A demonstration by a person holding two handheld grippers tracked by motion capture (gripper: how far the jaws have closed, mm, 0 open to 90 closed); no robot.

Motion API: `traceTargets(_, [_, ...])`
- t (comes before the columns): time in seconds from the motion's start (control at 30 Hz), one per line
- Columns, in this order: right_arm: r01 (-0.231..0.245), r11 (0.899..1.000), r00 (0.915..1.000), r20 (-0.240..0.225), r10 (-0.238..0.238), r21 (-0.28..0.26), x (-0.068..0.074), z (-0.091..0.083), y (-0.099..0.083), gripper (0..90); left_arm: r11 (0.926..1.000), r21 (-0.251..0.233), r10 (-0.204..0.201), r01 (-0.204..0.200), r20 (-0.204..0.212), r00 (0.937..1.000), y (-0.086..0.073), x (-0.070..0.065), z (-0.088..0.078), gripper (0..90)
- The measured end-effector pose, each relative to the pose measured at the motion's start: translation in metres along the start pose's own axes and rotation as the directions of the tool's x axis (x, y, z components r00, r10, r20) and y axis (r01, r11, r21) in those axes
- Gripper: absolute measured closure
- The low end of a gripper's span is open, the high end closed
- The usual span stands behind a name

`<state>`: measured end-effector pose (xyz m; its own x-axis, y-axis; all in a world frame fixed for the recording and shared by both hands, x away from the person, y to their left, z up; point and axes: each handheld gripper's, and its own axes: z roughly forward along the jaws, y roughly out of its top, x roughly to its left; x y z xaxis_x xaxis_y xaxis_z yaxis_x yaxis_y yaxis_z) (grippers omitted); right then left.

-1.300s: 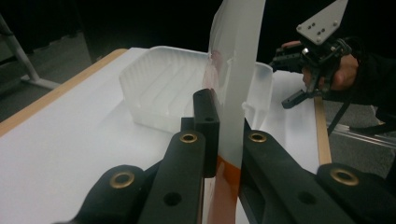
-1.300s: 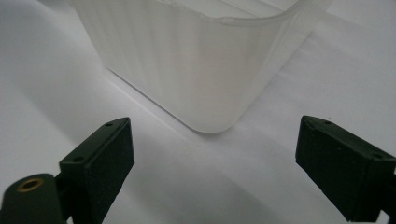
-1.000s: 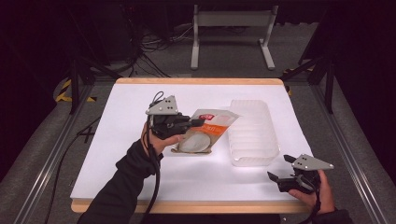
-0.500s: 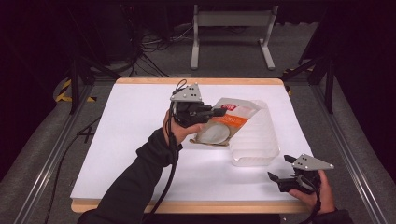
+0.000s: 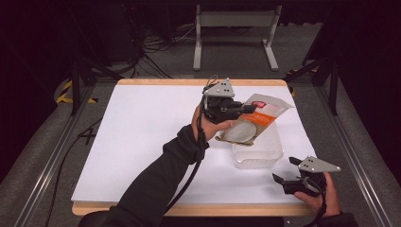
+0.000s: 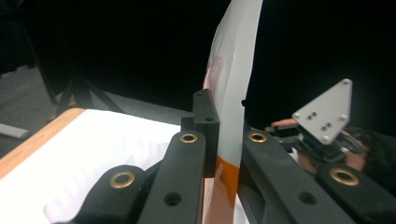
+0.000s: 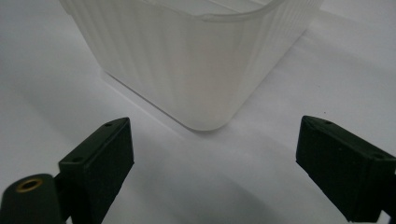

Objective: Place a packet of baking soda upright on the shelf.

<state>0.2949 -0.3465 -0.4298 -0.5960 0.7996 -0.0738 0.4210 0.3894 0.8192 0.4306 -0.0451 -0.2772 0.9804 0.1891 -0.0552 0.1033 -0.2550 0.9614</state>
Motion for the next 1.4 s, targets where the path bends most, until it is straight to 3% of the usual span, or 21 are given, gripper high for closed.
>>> traceTargets(0.3, [0.006,1.000,1.0000,-0.007,-0.006,0.004,0.001,0.001,0.000,11.6,0.9998,-0.017,0.001,-0.001,-0.014,0.9999,0.002,-0.006,0.028,89.8])
traceTargets(0.5, [0.006,1.000,0.9999,-0.008,-0.006,0.005,0.001,0.001,0.000,11.4,0.9973,-0.059,-0.044,0.044,-0.004,0.9990,-0.001,-0.004,0.046,89.8])
traceTargets(0.57, [0.007,1.000,0.9999,0.009,-0.007,0.007,0.000,0.001,0.000,11.2,0.9931,-0.084,-0.080,0.081,0.017,0.9967,-0.006,-0.005,0.052,89.9])
traceTargets(0.73, [0.002,1.000,0.9999,0.015,-0.002,0.013,0.000,0.002,-0.001,11.2,0.9907,-0.091,-0.101,0.101,0.011,0.9948,-0.017,-0.010,0.065,89.8])
traceTargets(0.87, [0.012,1.000,0.9998,0.017,-0.012,0.013,0.001,0.002,0.000,11.1,0.9837,-0.128,-0.124,0.126,0.027,0.9919,-0.027,-0.010,0.066,89.8])
traceTargets(0.97, [0.013,1.000,0.9998,0.018,-0.013,0.016,0.001,0.003,0.000,11.0,0.9741,-0.156,-0.160,0.164,0.036,0.9864,-0.041,-0.004,0.062,89.8])
traceTargets(1.1, [0.016,1.000,0.9998,0.015,-0.016,0.016,0.002,0.003,0.000,11.0,0.9702,-0.149,-0.186,0.191,0.047,0.9815,-0.055,0.000,0.059,89.8])
traceTargets(1.3, [0.020,1.000,0.9996,0.018,-0.020,0.024,0.002,0.004,0.000,11.1,0.9872,-0.090,-0.130,0.132,0.027,0.9911,-0.067,0.003,0.049,89.8])
traceTargets(1.4, [0.017,1.000,0.9997,0.018,-0.018,0.021,0.002,0.004,0.000,11.1,0.9910,-0.072,-0.110,0.112,0.029,0.9935,-0.072,0.005,0.042,89.7])
